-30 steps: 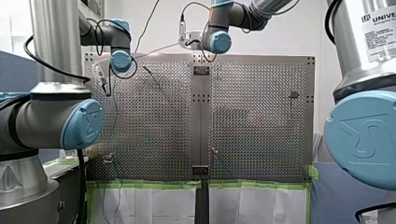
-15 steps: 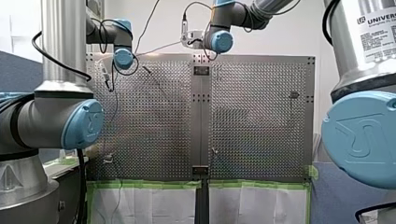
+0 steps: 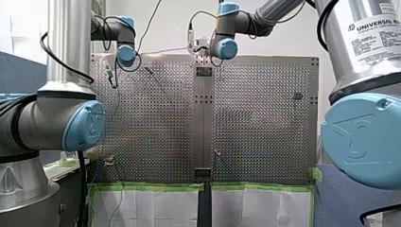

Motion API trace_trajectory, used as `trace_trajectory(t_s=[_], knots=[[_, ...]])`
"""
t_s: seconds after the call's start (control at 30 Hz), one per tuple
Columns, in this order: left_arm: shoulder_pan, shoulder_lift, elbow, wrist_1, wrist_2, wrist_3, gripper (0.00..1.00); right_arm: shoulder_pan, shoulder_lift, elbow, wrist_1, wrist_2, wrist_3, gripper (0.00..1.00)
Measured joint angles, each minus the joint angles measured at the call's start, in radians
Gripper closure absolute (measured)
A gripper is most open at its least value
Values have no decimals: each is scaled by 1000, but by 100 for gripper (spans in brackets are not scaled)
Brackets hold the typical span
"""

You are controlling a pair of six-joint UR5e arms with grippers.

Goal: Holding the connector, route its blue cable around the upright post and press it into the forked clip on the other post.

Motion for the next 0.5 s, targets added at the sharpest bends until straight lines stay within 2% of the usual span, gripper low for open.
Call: trace_trajectory(t_s=[0.13,0.5], knots=[[4,-22,41,-2,5,-3,90,-16,10,-17,9,-11,0,100],[28,-52,141,-3,21,-22,90,-34,34,-21,16,-29,-4,100]])
